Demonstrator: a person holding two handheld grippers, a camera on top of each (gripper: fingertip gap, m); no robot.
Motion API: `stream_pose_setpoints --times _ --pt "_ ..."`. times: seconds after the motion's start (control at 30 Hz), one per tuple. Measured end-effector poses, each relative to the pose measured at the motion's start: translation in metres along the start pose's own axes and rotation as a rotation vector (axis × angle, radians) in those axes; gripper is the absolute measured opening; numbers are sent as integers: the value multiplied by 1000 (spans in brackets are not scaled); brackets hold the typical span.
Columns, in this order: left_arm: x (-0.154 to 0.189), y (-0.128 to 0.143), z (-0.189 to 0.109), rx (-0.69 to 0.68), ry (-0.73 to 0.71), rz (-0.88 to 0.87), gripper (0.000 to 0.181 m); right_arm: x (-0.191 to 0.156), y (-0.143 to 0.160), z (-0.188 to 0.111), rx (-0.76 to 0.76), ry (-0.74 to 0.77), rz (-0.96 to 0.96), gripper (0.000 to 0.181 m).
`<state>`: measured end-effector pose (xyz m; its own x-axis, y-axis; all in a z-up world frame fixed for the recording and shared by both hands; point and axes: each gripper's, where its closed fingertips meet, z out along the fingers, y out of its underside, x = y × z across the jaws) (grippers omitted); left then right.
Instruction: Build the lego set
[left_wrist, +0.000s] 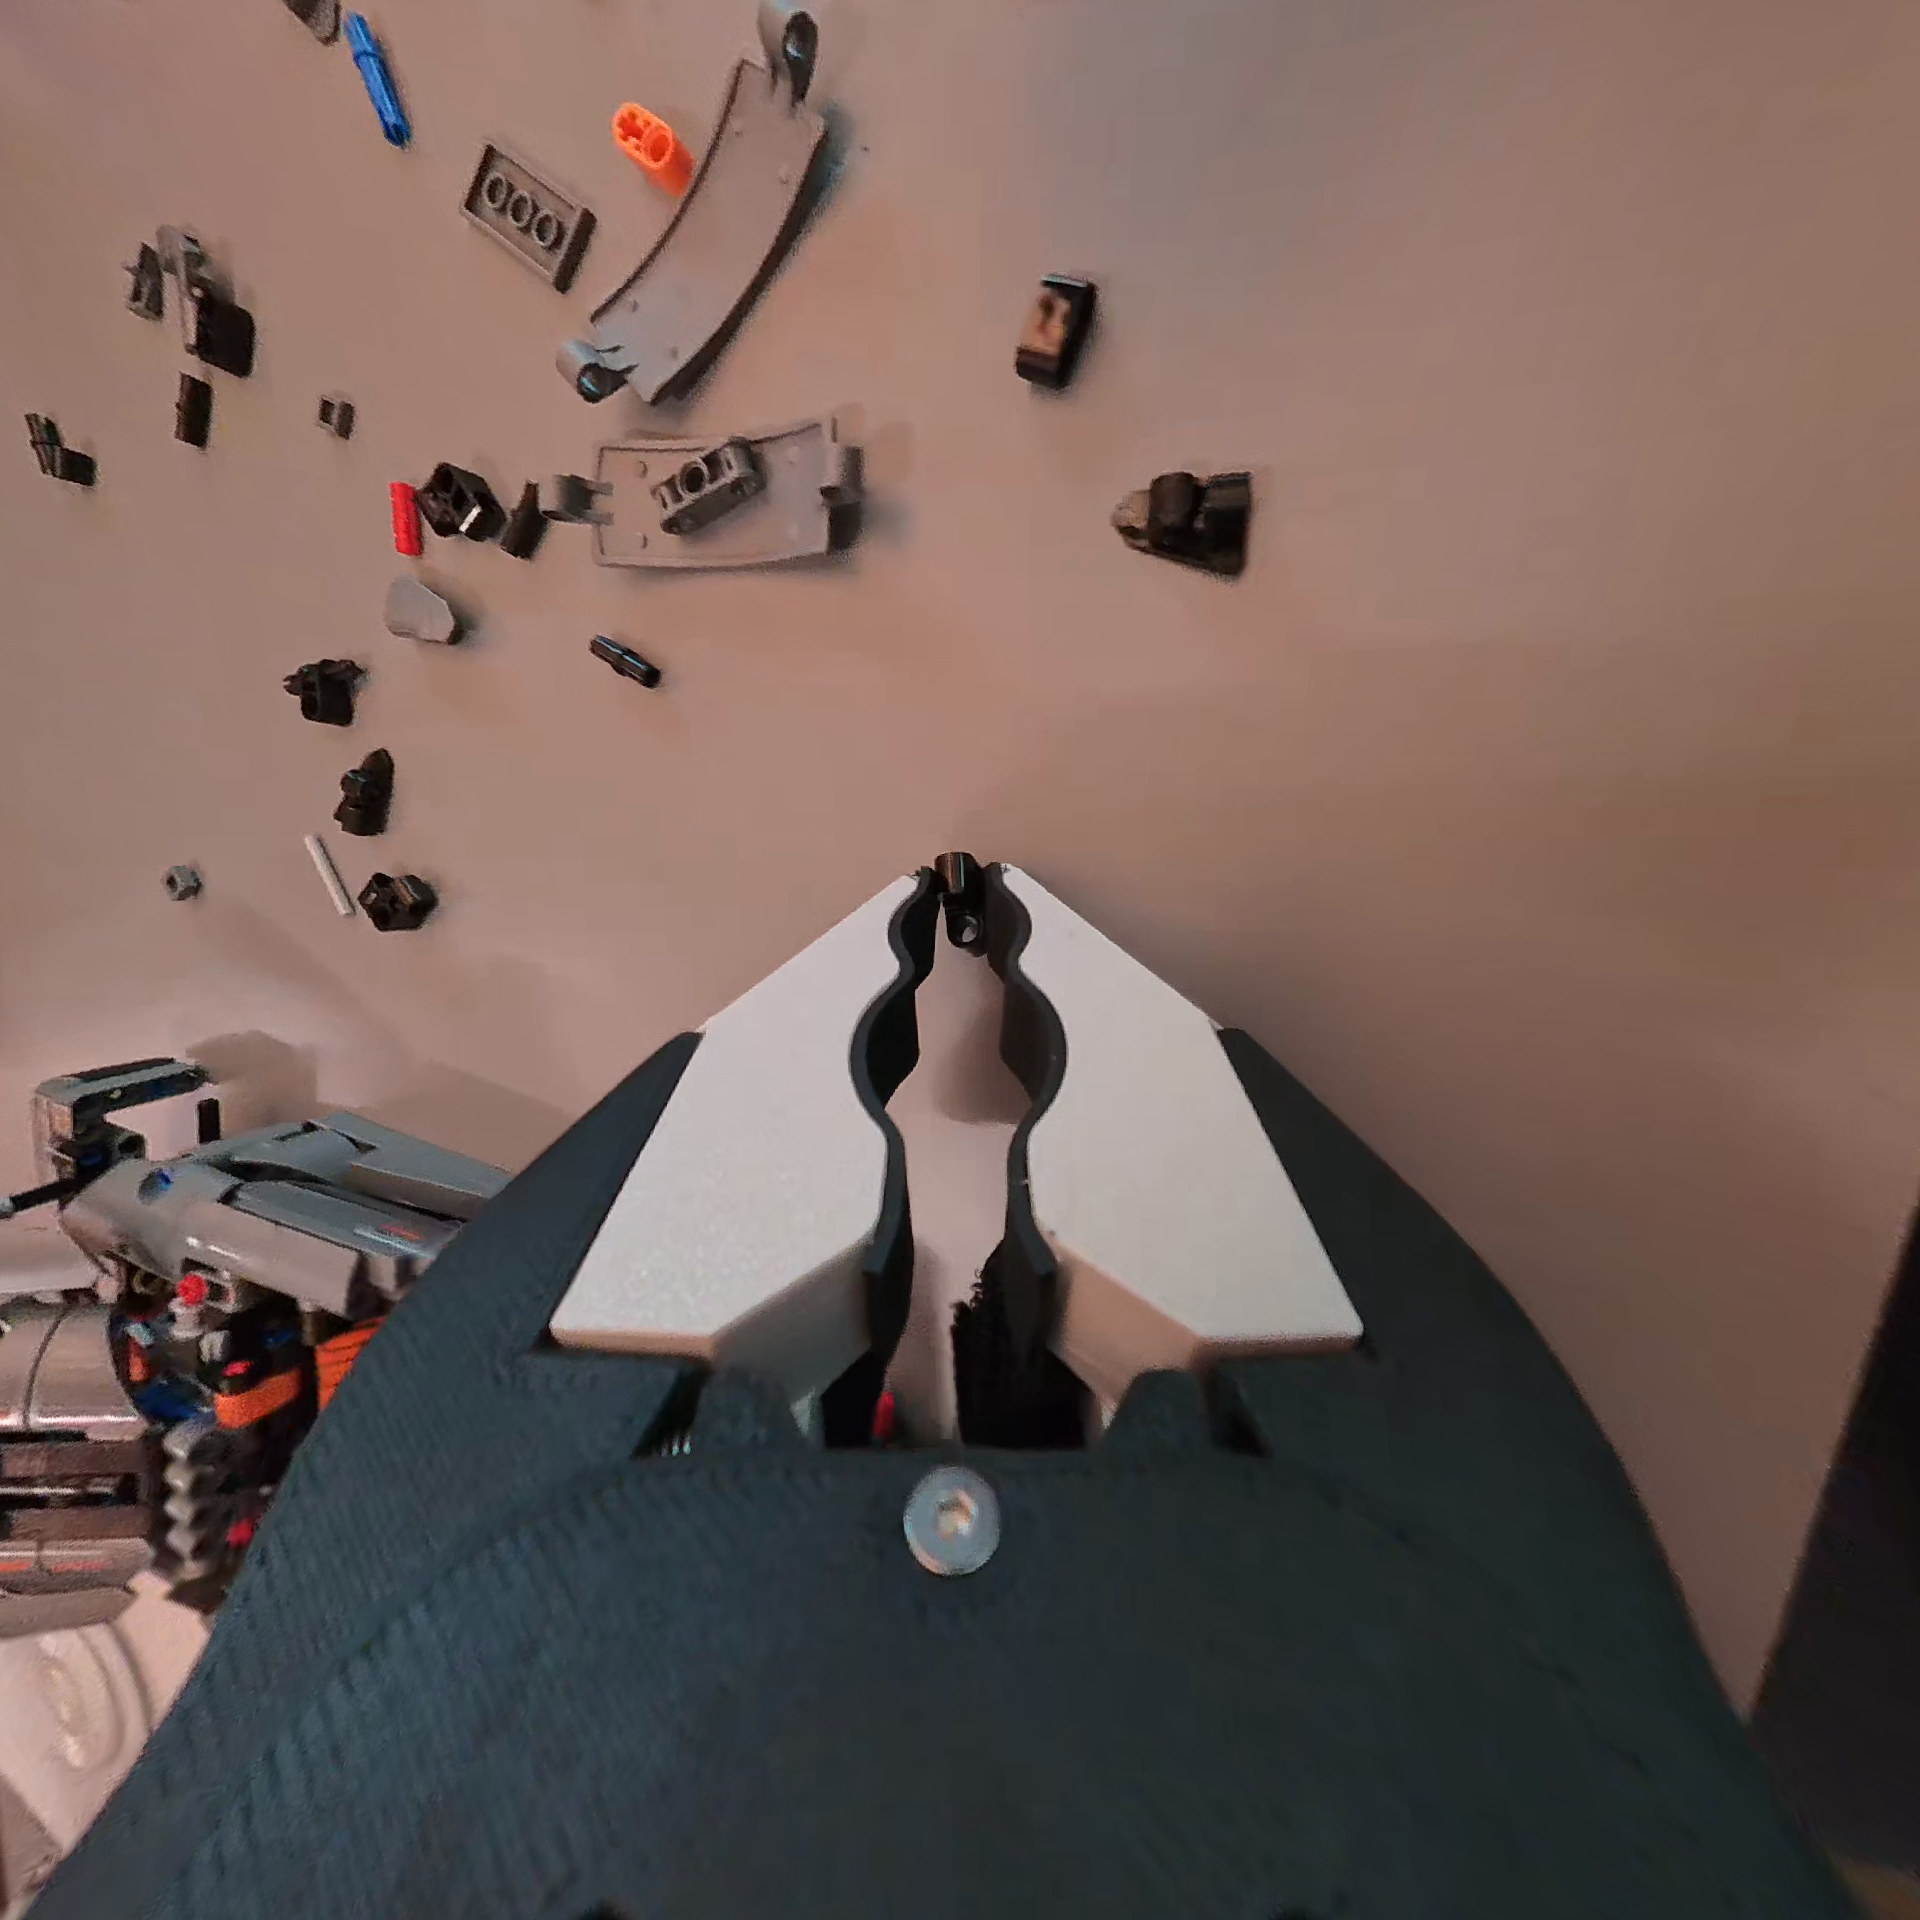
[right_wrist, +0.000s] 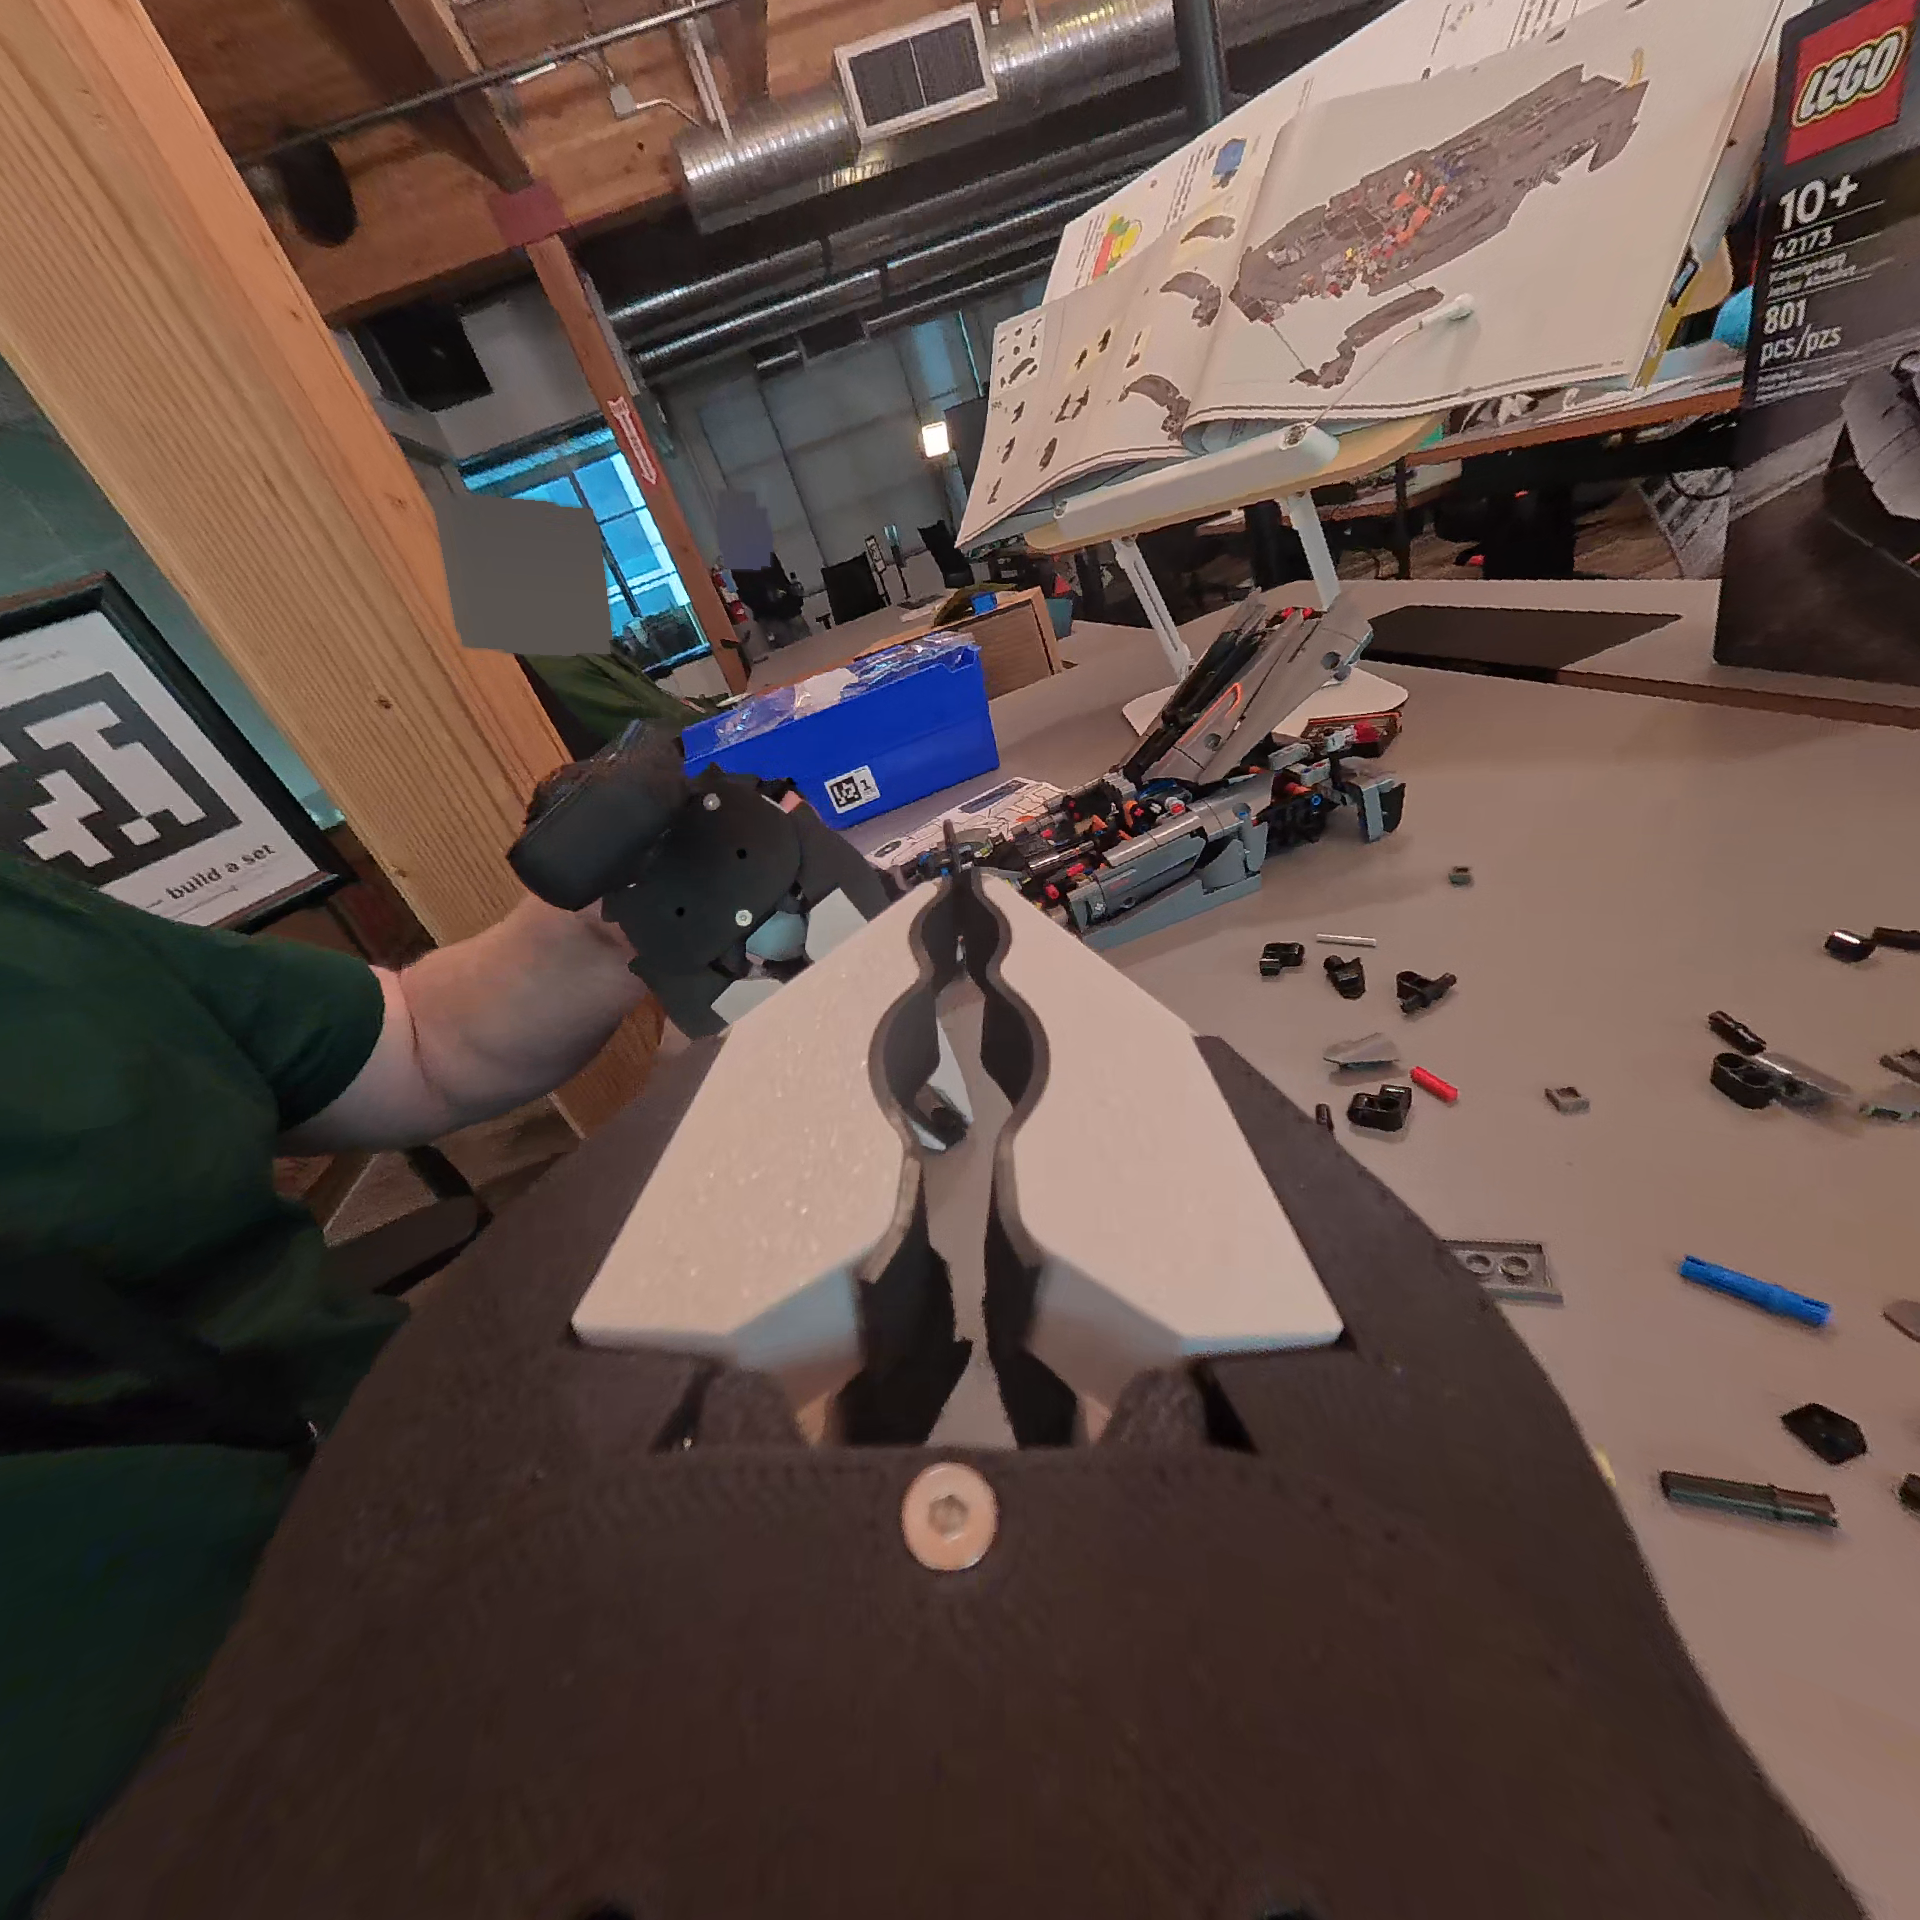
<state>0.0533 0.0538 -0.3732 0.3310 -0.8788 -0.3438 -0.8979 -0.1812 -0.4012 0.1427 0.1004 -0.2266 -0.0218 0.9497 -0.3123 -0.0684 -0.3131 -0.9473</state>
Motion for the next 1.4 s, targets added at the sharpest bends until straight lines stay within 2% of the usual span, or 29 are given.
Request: stream_pose_setpoints --times 0.5,0.83,1.1,1.4 --pt "39 17 -23 43 19 -116 7 -8 4 6 -5 -22 -5 0" --pt "32 26 -32 95 -34 -168 21 -24 12 27 -27 -57 -40 0" --pt "27 37 -46 126 -53 -213 22 -21 14 26 -27 -58 -32 0" --pt "26 42 -46 124 -52 -215 21 -17 13 22 -24 -50 -32 0"
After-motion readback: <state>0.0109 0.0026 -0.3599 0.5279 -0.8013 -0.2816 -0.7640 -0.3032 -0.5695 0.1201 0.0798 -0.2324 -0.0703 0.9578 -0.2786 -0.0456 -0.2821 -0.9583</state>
